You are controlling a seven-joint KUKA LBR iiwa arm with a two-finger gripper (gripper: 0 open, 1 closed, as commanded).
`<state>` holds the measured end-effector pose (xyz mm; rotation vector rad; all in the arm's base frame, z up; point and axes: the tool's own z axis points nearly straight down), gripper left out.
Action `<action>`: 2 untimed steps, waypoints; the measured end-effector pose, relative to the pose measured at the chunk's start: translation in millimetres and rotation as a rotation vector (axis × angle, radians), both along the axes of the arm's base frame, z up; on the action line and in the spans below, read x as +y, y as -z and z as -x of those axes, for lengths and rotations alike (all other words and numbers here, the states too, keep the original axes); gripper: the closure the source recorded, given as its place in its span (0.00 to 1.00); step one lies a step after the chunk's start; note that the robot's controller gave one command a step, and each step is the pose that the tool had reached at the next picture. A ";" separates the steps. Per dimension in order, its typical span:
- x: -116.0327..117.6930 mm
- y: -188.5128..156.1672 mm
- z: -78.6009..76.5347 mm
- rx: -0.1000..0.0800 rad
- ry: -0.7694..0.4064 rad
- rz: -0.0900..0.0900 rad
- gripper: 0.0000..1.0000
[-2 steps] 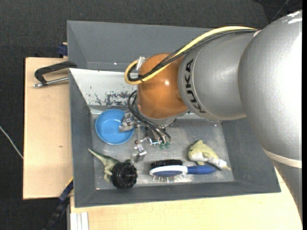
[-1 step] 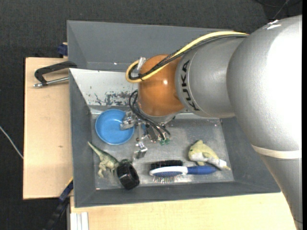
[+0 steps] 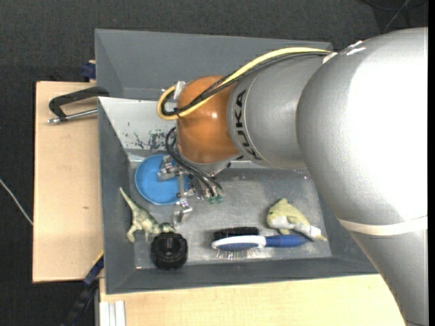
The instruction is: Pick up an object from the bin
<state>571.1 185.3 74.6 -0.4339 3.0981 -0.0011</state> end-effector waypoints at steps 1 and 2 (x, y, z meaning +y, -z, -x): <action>2.8 -3.2 1.2 0.009 -0.002 -0.004 1.00; 5.0 -24.6 -2.1 0.000 -0.003 -0.005 1.00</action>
Offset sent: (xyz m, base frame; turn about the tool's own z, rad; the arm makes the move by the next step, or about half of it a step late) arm 0.0000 0.0000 0.0000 0.0000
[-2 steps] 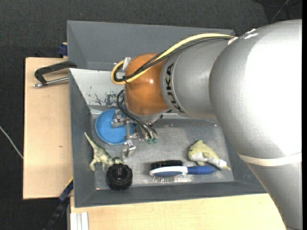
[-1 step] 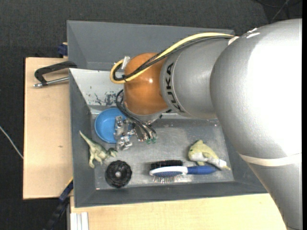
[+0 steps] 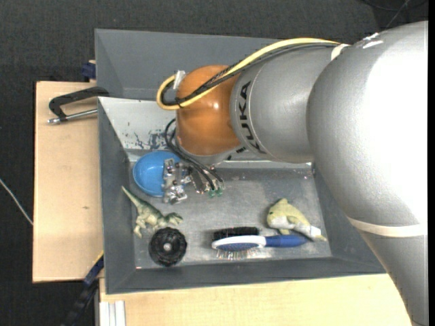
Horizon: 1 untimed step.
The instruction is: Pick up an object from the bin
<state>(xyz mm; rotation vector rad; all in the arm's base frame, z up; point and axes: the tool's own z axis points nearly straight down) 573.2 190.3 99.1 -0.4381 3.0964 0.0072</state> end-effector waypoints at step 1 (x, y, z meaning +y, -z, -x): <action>1.2 -12.4 -3.2 0.001 0.000 0.001 1.00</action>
Offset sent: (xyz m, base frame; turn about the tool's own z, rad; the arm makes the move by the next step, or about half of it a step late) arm 0.0001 -0.0001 0.0088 0.0000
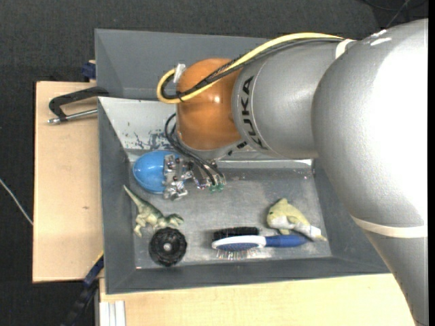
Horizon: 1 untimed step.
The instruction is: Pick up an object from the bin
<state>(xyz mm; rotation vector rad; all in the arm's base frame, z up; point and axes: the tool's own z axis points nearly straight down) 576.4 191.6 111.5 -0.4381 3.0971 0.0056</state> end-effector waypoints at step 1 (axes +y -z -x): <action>1.7 -56.6 -2.5 0.001 -0.001 0.001 1.00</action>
Offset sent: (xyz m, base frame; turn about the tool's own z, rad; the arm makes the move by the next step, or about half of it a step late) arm -0.0001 0.0001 0.0514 0.0000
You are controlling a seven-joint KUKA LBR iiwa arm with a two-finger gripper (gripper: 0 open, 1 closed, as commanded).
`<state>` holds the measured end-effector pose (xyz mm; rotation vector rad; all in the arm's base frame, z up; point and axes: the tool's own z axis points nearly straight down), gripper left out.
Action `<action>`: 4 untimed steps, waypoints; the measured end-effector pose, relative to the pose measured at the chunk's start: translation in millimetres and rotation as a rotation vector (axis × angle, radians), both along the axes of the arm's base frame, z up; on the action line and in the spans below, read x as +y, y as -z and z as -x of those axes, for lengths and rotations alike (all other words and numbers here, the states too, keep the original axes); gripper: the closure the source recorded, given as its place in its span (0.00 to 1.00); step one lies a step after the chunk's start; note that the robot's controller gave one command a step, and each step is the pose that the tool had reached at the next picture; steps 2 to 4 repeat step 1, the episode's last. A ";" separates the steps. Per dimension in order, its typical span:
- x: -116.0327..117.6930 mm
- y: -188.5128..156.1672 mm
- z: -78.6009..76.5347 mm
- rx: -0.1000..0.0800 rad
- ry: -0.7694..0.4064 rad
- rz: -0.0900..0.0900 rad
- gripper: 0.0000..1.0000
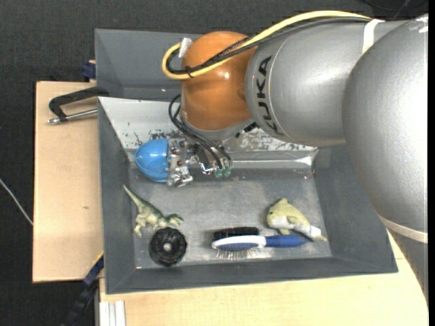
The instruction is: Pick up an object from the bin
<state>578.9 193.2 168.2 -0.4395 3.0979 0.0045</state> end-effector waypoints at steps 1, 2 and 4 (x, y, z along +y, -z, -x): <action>1.3 -15.5 -1.7 0.004 -0.001 0.001 1.00; 1.3 -15.5 -1.7 0.004 -0.001 0.001 1.00; 1.3 -15.5 -1.7 0.004 -0.001 0.001 1.00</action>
Offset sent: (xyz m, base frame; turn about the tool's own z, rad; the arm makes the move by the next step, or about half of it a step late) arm 0.0001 0.0001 0.0130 0.0000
